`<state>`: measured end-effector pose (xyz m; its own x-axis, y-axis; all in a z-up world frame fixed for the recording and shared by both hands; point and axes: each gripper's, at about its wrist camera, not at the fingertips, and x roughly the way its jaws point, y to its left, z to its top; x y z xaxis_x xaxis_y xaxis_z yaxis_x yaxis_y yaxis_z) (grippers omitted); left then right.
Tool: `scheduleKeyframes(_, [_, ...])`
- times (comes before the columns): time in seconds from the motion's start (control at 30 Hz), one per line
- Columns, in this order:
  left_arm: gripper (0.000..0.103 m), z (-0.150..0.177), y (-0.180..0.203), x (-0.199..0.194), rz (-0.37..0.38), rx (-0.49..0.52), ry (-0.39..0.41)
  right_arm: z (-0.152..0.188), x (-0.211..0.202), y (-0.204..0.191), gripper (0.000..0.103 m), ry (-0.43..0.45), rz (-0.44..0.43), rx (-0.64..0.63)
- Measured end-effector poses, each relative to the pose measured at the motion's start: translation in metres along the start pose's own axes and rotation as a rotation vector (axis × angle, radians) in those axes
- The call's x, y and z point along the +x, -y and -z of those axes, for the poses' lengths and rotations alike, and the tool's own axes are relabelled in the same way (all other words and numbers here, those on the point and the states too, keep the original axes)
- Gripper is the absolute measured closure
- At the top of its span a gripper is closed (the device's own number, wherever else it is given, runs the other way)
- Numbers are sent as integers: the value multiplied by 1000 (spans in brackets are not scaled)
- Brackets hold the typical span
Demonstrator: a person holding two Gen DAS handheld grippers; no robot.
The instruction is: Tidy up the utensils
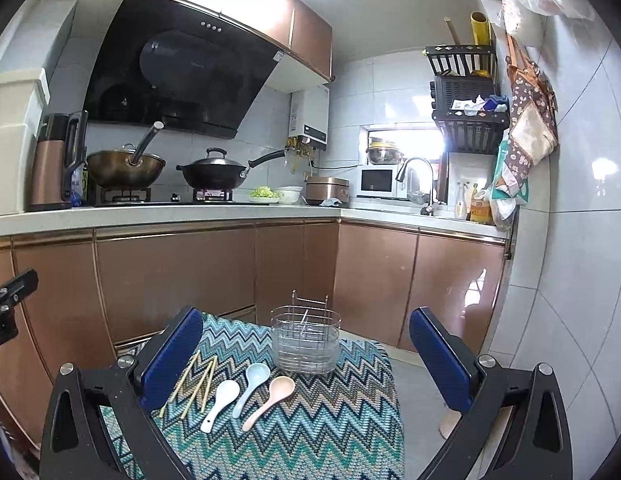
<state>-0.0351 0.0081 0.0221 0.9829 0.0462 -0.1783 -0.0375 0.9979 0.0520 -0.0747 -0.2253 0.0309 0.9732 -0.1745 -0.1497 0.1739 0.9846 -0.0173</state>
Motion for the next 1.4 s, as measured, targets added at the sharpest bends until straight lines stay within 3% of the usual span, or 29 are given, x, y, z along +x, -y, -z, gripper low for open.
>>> scheduleKeyframes(0.33, [10,1,-2,3,20,3,-7,-1,-2,1,0,-3,55,-16])
scheduleKeyframes(0.97, [9,-1,-8,18,-40,-17,0,-3,10,10,0,-19,54,-14])
scheduleKeyframes(1.4, [9,-11,-2,33,2,-37,12,-7,31,13,0,-44,36,-8])
